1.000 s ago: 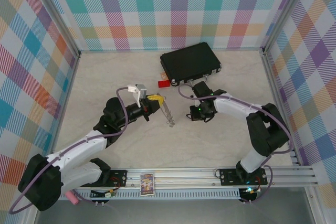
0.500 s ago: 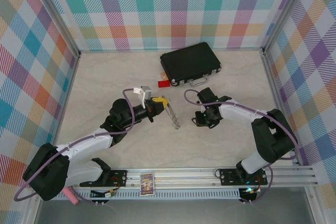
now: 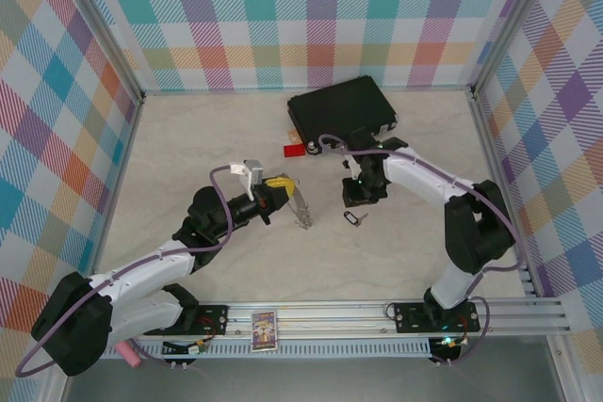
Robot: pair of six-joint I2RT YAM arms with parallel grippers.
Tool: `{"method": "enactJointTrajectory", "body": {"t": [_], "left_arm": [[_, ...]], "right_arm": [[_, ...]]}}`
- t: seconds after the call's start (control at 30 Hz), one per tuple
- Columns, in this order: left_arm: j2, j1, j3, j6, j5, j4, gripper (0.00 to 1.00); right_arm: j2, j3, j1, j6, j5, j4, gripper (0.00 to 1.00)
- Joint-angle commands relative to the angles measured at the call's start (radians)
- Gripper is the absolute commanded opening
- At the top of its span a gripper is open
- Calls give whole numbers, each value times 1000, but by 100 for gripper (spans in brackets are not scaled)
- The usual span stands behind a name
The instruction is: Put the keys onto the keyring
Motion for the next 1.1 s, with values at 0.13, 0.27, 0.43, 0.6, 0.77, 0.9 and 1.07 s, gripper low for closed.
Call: {"method": "enactJointTrajectory", "body": {"t": [0.13,0.27,0.43,0.6,0.77,0.9,1.07], "left_arm": [[-7,-14,-11,-11,-1,63,0],[0,-17,-14,-12,-2,67,0],[-11,-20,-17,-18,-3,68,0],[-14,-21,-19,-21,1,69,0],[-10,-22,-20,-27,3,75,0],[-5,-23,-20,-29,8,79,0],[-17,-23,-22,-26,3,73,0]], "right_arm": [[163,171,-4,-88,-35,-279,27],[220,205,-5,-87,-48,-309,26],[265,202,-5,-91,-53,-313,25],[288,182,-5,-86,-58,-314,24],[326,197,-4,-89,-53,-310,22],[356,216,-5,-92,-44,-310,21],[377,216,-5,-92,-44,-306,18]]}}
